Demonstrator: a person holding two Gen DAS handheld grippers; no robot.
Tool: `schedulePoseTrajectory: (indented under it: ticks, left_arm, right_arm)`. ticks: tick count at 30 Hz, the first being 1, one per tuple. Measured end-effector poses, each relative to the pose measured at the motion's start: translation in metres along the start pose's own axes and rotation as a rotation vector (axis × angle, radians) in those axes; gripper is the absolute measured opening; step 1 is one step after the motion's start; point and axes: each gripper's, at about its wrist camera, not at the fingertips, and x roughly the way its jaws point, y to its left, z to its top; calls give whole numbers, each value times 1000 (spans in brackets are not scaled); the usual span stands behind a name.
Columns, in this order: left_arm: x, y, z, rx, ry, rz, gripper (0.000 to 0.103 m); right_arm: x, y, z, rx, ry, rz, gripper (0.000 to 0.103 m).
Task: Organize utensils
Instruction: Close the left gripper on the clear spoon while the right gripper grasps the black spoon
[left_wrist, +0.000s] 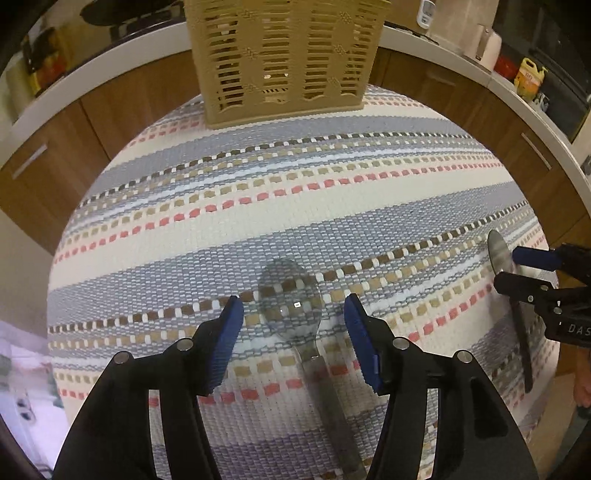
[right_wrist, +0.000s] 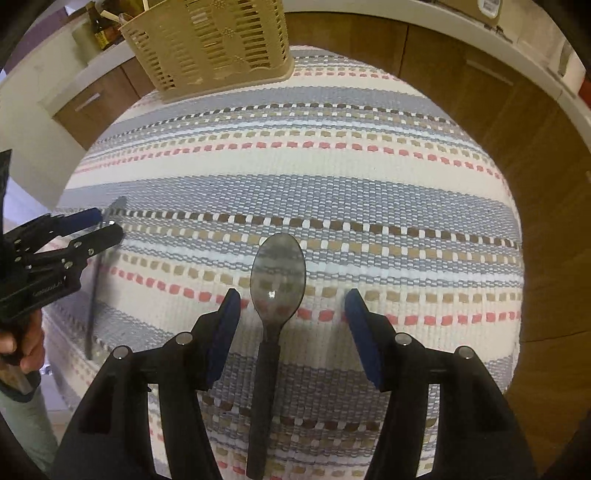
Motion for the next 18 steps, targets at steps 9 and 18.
schedulePoseTrajectory:
  ticks: [9,18]
  left_arm:
    - [3,-1,4,40,46,37,54]
    - [5,7,10,-33,20,46,30]
  right_arm:
    - [5,28,6,-67,5,-74,34]
    - [2,37,5,-95,-41,-36,28]
